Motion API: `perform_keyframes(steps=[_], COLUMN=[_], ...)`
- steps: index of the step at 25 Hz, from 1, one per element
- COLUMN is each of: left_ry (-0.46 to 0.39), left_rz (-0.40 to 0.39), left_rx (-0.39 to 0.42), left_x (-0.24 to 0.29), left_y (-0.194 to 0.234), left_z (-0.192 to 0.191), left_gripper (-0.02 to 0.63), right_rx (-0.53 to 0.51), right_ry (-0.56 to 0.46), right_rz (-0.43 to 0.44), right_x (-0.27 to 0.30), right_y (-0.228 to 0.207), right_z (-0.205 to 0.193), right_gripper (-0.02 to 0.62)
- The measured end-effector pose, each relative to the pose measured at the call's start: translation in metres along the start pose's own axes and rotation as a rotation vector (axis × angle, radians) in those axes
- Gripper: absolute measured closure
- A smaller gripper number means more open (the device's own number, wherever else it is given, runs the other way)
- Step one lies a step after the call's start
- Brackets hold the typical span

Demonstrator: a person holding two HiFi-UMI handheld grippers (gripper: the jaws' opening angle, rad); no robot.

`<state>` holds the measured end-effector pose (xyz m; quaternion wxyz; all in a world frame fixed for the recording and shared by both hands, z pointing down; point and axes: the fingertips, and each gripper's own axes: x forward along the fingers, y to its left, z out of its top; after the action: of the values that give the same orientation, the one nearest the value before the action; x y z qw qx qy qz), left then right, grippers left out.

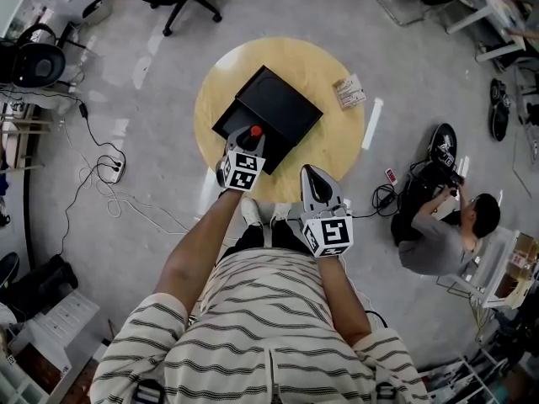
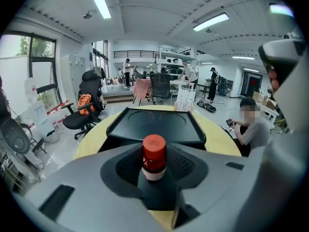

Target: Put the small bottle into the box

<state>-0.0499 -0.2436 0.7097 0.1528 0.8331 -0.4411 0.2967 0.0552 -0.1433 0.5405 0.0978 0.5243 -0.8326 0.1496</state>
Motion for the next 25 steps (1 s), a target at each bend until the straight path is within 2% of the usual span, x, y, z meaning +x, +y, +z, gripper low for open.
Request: perform_keyframes(steps=[25], left_ry=[0.028], left_rz=[-0.003], left_rx=[-0.005], left_x=[0.01], left_y=[0.005], left_z=[-0.01], left_gripper=[0.456], right_rx=[-0.014], right_ry=[0.006], right_rz=[0.004], right_x=[0.007], right_y=[0.003], right_z=[0.002], right_gripper=[0.577])
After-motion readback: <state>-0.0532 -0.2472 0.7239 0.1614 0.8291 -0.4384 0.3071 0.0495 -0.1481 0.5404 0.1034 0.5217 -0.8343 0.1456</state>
